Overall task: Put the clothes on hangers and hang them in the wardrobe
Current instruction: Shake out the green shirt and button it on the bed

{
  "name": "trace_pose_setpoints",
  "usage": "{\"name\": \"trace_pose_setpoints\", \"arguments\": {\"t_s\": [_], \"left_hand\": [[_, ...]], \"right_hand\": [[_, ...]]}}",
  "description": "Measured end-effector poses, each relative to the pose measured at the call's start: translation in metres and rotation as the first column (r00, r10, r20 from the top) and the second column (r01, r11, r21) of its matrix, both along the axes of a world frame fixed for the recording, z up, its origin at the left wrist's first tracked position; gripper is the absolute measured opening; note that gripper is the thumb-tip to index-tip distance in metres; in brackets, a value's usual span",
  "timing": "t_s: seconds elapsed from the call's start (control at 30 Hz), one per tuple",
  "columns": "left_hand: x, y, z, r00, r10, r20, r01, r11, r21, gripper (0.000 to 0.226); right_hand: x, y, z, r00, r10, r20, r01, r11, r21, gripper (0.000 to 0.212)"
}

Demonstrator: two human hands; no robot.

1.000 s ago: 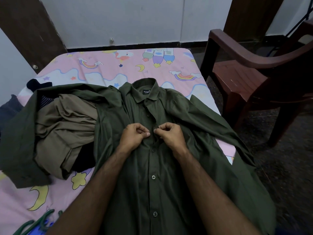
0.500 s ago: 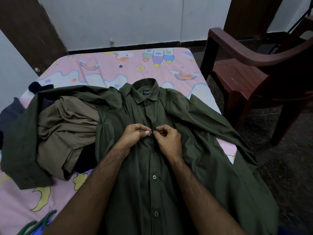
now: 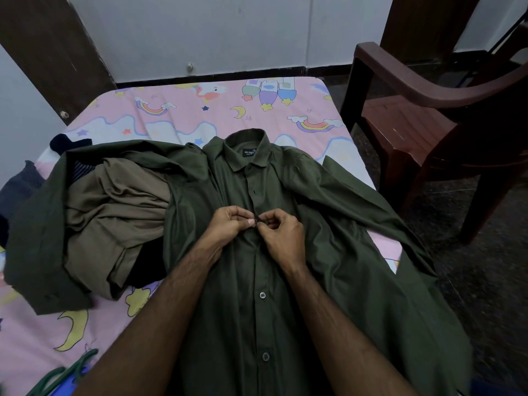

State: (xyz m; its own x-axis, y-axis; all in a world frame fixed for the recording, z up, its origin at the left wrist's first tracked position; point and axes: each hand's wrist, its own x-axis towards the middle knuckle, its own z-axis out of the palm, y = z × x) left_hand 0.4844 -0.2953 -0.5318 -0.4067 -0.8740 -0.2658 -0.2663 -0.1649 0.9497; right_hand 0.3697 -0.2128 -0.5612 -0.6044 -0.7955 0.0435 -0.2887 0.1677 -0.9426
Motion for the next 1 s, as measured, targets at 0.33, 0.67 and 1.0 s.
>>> {"name": "trace_pose_setpoints", "arguments": {"t_s": [0.33, 0.67, 1.0], "left_hand": [[0.000, -0.001, 0.004, 0.998, 0.026, 0.055, -0.024, 0.999, -0.027, 0.010], [0.001, -0.002, -0.009, 0.996, 0.087, 0.016, -0.087, 0.996, -0.020, 0.019], [0.008, -0.005, -0.014, 0.999, -0.040, 0.023, 0.041, 0.999, -0.026, 0.025]], "right_hand": [[0.001, 0.004, -0.001, 0.997, 0.056, -0.058, -0.060, 0.997, -0.059, 0.022], [-0.001, 0.002, -0.004, 0.997, 0.044, -0.069, -0.047, 0.998, -0.049, 0.013], [0.001, -0.002, -0.011, 0.987, 0.022, -0.159, -0.025, 1.000, -0.019, 0.004]]}}
